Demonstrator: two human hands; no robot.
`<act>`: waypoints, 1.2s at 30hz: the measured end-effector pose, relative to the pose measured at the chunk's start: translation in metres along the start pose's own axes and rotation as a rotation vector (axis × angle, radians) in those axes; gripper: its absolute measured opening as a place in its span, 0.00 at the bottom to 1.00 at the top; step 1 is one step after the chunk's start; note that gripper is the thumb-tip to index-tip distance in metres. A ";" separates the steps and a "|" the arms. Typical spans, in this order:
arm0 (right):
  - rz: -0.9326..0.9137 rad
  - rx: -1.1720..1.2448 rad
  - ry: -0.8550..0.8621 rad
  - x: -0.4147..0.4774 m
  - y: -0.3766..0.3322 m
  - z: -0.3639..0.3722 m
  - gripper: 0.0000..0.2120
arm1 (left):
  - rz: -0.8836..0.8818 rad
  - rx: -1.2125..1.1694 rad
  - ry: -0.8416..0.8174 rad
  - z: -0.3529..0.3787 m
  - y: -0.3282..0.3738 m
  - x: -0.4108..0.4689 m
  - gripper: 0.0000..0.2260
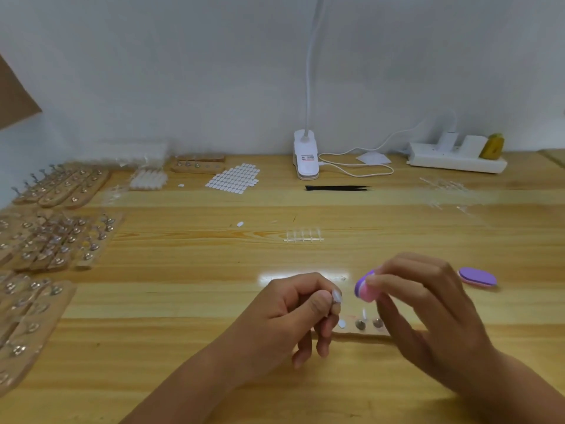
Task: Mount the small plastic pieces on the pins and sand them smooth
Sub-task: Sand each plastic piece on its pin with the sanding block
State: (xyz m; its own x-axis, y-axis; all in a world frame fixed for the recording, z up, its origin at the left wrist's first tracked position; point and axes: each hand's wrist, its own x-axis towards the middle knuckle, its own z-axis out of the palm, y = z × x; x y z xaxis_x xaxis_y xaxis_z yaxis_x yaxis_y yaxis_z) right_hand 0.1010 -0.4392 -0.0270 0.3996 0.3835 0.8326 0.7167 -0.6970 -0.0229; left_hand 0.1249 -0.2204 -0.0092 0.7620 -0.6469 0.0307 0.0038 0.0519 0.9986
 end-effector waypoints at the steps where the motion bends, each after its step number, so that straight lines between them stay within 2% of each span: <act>1: -0.017 0.029 0.018 0.001 -0.005 0.003 0.16 | 0.000 0.013 0.000 0.000 0.000 0.000 0.09; 5: -0.093 0.062 -0.011 0.001 -0.013 0.012 0.17 | -0.003 0.026 -0.025 0.001 0.000 0.000 0.09; 7: -0.038 0.017 -0.046 0.001 -0.001 0.005 0.19 | -0.013 0.013 -0.024 0.000 0.000 -0.001 0.09; 11: 0.066 0.065 -0.002 0.004 0.000 0.001 0.13 | -0.021 0.011 0.002 0.000 0.001 0.001 0.09; 15: -0.055 0.125 -0.022 0.000 -0.015 0.014 0.15 | -0.008 0.021 0.003 0.001 0.001 0.002 0.09; 17: -0.042 0.085 -0.052 -0.001 -0.006 0.010 0.18 | -0.007 -0.001 -0.007 0.000 0.002 0.001 0.09; 20: 0.045 0.080 -0.029 0.001 0.003 0.003 0.15 | -0.014 -0.037 -0.011 -0.001 0.003 0.000 0.09; 24: -0.053 0.155 0.010 0.002 -0.017 0.012 0.14 | -0.002 0.007 -0.010 0.001 0.002 0.001 0.10; 26: -0.095 0.115 -0.047 0.002 -0.014 0.011 0.15 | -0.004 0.008 -0.013 0.001 0.001 0.000 0.11; 29: 0.006 0.022 -0.061 0.002 0.003 0.003 0.19 | -0.008 -0.010 0.003 -0.001 0.003 -0.001 0.09; 31: 0.050 0.044 -0.033 0.002 0.001 0.004 0.18 | -0.008 -0.003 0.000 -0.001 0.004 0.000 0.09; 36: -0.026 0.074 -0.069 0.000 -0.013 0.011 0.14 | -0.007 0.036 -0.022 0.000 0.003 -0.001 0.09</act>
State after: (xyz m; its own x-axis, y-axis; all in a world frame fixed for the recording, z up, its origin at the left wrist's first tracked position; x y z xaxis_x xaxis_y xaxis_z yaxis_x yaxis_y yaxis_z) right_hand 0.0983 -0.4238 -0.0333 0.4170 0.4439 0.7932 0.7664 -0.6409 -0.0443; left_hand 0.1243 -0.2199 -0.0060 0.7475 -0.6638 0.0247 -0.0146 0.0208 0.9997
